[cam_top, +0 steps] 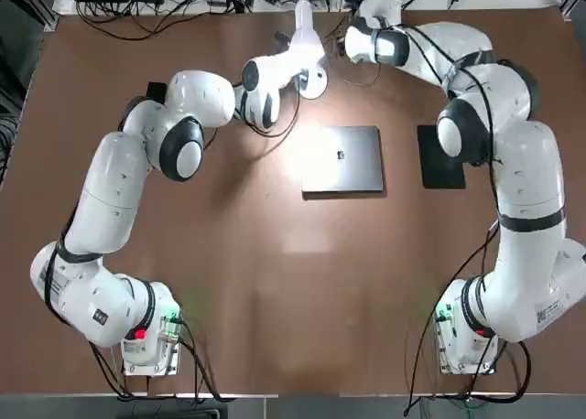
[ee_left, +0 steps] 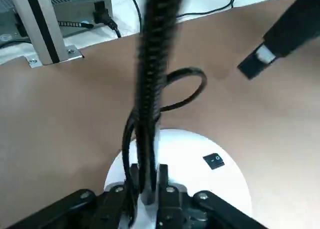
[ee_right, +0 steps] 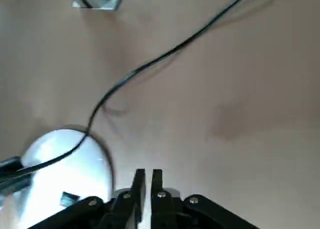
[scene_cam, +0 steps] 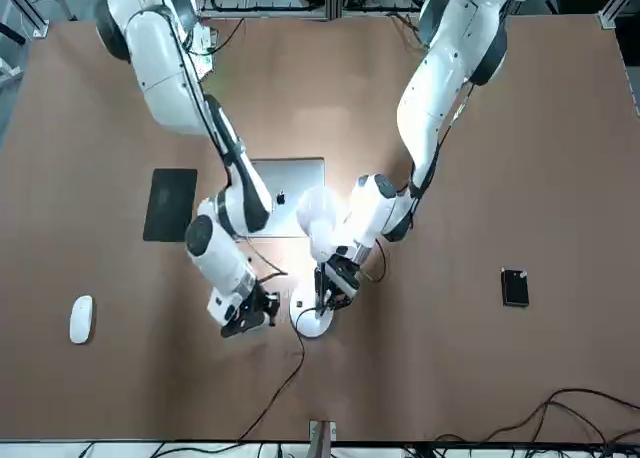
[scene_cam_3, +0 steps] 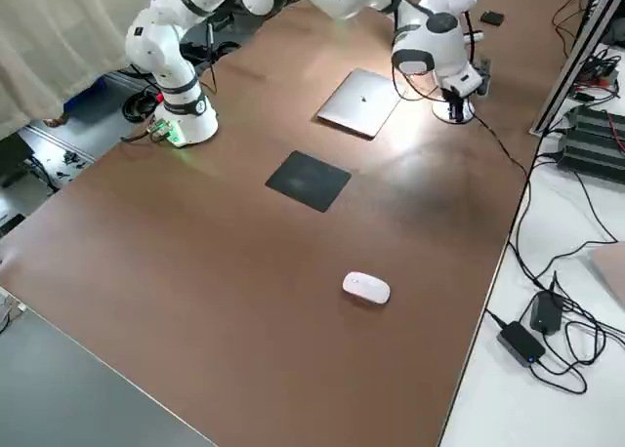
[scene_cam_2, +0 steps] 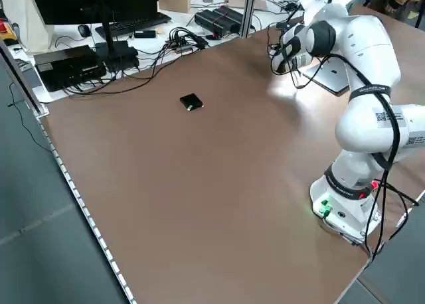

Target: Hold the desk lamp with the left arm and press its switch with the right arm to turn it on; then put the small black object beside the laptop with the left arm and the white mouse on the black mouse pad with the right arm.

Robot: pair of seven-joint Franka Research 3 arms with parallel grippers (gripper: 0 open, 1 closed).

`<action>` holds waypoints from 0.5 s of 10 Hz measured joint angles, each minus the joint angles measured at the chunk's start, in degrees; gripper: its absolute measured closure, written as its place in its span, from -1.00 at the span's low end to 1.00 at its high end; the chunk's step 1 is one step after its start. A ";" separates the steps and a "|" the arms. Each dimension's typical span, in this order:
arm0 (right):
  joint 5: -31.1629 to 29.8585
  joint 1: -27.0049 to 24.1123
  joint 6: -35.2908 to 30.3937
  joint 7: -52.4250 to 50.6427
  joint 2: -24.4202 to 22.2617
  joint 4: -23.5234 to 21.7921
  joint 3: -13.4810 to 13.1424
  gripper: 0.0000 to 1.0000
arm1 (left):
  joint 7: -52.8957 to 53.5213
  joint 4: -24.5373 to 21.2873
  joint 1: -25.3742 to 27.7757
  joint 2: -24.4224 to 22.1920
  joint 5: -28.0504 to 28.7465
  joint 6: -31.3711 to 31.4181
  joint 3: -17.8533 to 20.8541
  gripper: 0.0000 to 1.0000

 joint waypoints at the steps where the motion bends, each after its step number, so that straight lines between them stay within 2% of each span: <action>1: -0.31 -2.14 -0.59 -3.65 -0.01 -0.07 -0.11 0.37 | -1.06 0.01 0.06 0.00 -0.22 0.00 0.01 0.11; 3: -0.47 -7.99 -2.52 -12.42 -0.05 -0.17 -0.33 -0.23 | -2.01 -0.01 0.07 0.00 -0.23 -0.04 0.00 -0.49; 5: -0.79 -14.61 -6.23 -19.77 -1.02 0.03 -0.59 -0.82 | -2.07 -0.29 0.12 -0.02 -0.27 -0.47 -0.01 -1.00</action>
